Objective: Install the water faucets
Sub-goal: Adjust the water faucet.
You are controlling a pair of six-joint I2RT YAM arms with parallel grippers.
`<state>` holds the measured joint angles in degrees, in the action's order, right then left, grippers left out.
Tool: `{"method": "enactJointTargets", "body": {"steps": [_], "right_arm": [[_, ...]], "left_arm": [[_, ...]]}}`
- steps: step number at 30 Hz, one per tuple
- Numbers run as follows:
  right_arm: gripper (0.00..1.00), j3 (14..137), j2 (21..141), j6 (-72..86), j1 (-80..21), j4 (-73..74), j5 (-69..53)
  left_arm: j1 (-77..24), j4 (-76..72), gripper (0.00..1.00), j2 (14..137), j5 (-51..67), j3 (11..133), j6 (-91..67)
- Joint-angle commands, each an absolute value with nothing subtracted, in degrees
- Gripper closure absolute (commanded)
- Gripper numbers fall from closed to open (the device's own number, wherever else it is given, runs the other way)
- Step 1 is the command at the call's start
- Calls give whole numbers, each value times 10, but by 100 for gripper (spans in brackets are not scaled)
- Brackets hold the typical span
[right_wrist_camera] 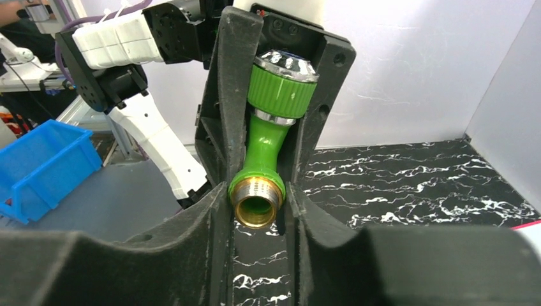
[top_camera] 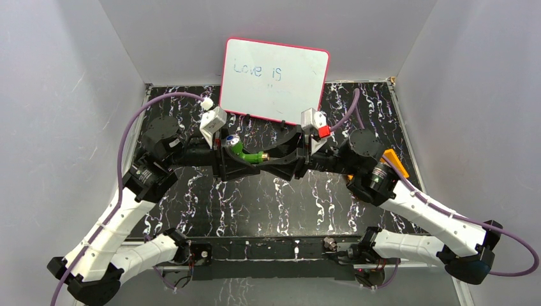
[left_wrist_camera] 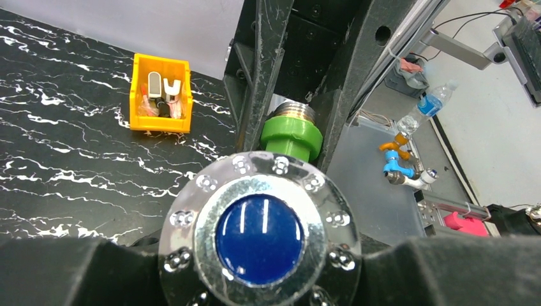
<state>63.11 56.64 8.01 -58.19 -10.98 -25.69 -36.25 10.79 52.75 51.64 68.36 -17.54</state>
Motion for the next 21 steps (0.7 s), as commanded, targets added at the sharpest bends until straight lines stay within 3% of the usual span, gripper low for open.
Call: {"method": "enactJointTargets", "body": {"steps": [1,6,11,21], "right_arm": [[62,639,567,83,-581,-118,-251],[63,637,566,87,-582,-130,-249],[47,636,563,94,-582,-143,-255],[51,635,566,104,-582,-159,-266]], "left_arm": [[-365,100,100,523,521,709,-173],[-365,100,100,523,521,707,-172],[-365,100,100,522,520,705,-173],[-366,100,100,522,521,702,-174]]}}
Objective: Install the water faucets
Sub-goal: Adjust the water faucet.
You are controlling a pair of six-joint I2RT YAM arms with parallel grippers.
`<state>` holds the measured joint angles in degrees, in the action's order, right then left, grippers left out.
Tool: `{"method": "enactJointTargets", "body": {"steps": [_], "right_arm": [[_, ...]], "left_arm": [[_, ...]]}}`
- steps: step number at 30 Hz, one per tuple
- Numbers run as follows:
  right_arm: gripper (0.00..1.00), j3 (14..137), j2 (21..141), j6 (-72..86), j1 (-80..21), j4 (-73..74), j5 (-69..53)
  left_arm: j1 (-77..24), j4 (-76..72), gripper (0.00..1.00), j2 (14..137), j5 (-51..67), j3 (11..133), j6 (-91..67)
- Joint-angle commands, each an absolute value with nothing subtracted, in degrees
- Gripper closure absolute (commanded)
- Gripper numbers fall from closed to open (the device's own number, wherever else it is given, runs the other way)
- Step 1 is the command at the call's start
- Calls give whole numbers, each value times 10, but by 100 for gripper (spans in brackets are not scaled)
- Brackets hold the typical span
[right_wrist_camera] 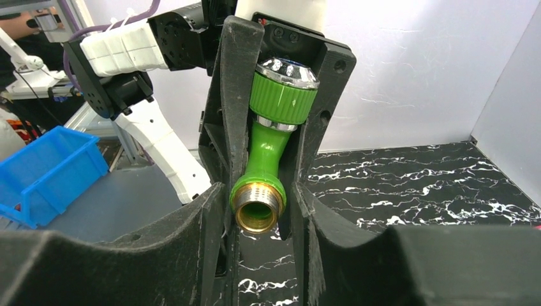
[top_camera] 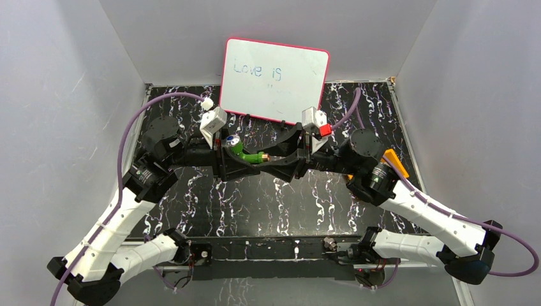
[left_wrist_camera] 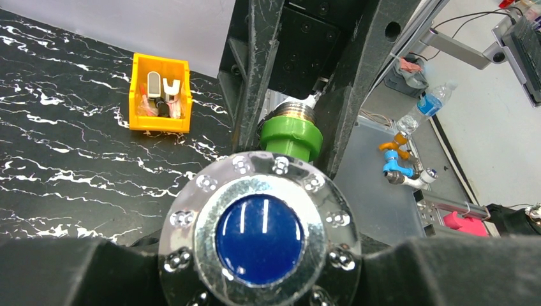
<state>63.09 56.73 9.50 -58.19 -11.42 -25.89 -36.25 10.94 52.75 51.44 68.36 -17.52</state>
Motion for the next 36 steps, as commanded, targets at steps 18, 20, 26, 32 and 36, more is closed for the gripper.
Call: {"method": "enactJointTargets", "body": {"steps": [18,20,26,32,36], "right_arm": [[100,584,542,179,-582,-269,-263],[100,578,542,193,-582,-289,-264],[100,576,545,204,-581,-302,-262],[100,561,540,229,-581,-359,-237],[100,556,540,246,-582,-393,-229]], "left_arm": [[-365,16,62,515,560,679,-239],[-366,-6,56,510,563,670,-253],[-366,-48,51,502,564,656,-276],[-366,-70,52,500,566,648,-289],[-365,-79,51,497,565,645,-293]]}}
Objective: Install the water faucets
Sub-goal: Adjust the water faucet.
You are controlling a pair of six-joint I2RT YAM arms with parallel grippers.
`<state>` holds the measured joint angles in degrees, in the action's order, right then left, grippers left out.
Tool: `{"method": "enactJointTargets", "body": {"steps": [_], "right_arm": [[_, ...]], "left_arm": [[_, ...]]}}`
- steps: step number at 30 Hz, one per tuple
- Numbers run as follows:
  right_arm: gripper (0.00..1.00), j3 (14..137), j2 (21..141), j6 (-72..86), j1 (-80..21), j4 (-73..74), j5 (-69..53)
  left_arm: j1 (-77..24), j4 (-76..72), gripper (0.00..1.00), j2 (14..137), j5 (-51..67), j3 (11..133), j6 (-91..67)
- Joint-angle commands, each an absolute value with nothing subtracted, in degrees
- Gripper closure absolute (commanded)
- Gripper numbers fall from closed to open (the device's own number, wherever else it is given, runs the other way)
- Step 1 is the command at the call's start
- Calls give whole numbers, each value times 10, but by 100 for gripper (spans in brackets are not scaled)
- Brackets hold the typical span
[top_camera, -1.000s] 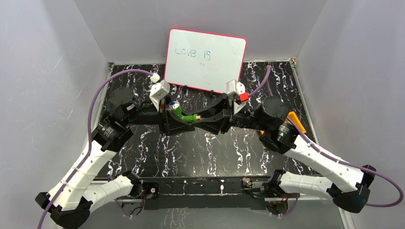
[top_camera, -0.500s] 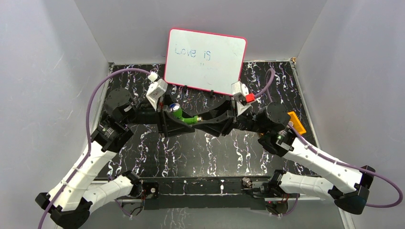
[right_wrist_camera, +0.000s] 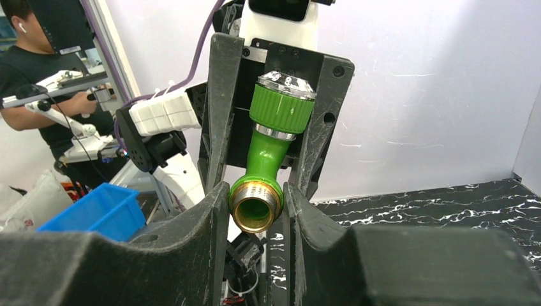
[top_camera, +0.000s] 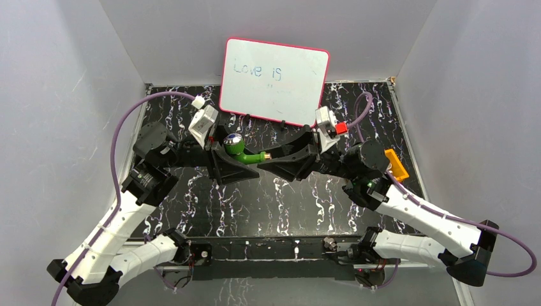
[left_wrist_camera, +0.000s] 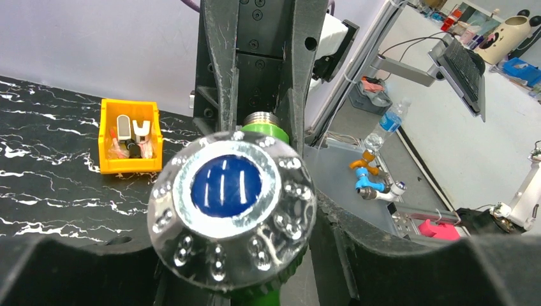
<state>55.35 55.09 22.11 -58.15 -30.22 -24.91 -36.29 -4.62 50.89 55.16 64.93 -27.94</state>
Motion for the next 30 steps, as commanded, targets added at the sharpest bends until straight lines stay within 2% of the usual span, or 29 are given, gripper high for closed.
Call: {"method": "enactJointTargets", "body": {"steps": [1,9,14,18,19,22,25,28,30], "right_arm": [[100,555,541,249,-581,-398,-228],[100,556,542,265,-582,-421,-226],[100,561,548,261,-582,-404,-233],[100,561,553,255,-582,-390,-238],[100,559,554,255,-582,-391,-237],[100,559,557,253,-582,-388,-236],[100,560,561,249,-582,-381,-240],[100,559,565,244,-582,-377,-241],[100,567,570,238,-581,-360,-246]], "left_arm": [[-366,-82,52,497,565,645,-294],[-366,-110,55,497,567,636,-310],[-365,-135,64,500,568,635,-325],[-365,-159,65,505,574,635,-341],[-365,-161,67,506,575,635,-343],[-366,-166,81,508,577,636,-347],[-366,-174,84,507,574,633,-352],[-366,-176,99,508,574,632,-354],[-366,-178,100,510,575,632,-355]]}}
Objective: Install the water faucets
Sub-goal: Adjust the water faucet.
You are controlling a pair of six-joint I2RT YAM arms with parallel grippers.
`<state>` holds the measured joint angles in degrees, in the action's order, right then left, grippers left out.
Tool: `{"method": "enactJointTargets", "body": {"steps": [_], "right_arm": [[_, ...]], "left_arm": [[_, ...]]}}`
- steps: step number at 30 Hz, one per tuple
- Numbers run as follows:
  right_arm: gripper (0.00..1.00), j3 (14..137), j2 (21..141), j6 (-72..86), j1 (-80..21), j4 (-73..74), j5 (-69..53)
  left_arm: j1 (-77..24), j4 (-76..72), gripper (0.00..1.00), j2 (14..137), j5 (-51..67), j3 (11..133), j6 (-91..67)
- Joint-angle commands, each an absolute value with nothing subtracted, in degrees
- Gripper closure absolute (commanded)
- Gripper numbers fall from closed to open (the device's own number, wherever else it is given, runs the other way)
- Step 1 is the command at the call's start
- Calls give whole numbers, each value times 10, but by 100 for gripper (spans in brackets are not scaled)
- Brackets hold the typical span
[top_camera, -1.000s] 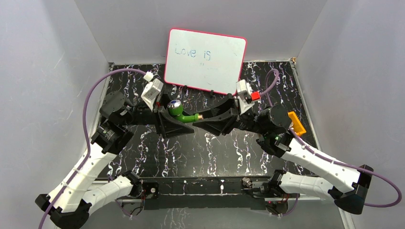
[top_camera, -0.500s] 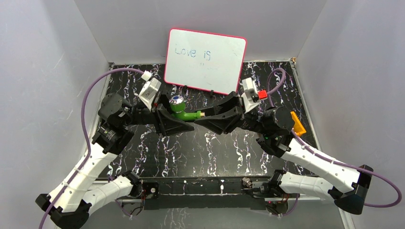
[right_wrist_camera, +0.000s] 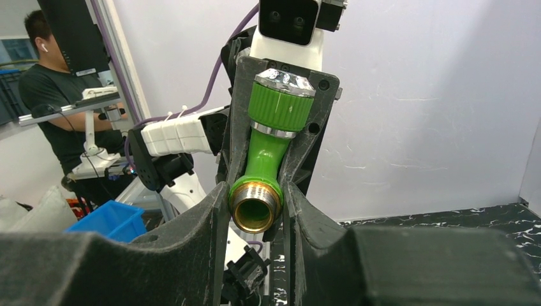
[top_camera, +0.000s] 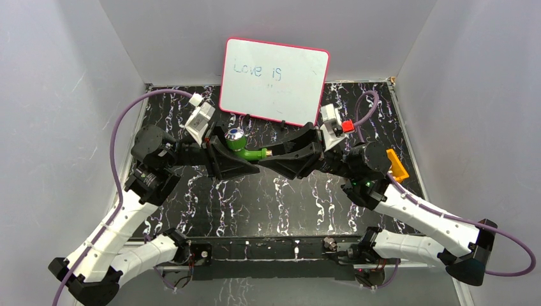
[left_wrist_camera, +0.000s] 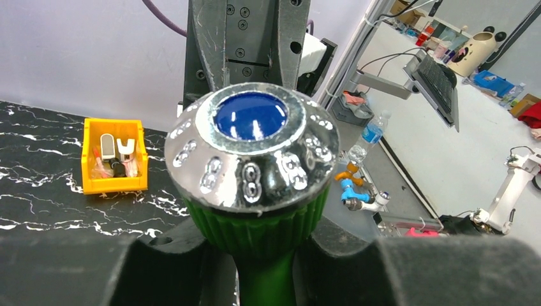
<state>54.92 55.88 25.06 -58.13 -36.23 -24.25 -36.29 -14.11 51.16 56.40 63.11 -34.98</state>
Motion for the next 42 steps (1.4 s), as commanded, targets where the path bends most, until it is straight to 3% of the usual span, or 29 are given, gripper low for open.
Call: {"method": "enactJointTargets", "body": {"steps": [1,11,18,23,34,38,42], "right_arm": [[100,572,574,235,-582,-350,-251],[100,581,594,235,-582,-332,-264],[100,588,598,233,-582,-325,-266],[100,596,602,233,-582,-324,-268],[100,602,603,236,-582,-332,-268],[100,602,600,243,-582,-343,-265],[100,600,596,249,-582,-357,-258]], "left_arm": [[-366,-177,97,510,575,633,-356],[-366,-178,85,519,583,633,-359],[-365,-166,99,520,580,632,-355],[-366,-154,83,523,582,636,-348],[-366,-140,82,522,579,635,-341],[-366,-136,68,519,572,632,-339],[-366,-134,65,519,570,633,-336]]}}
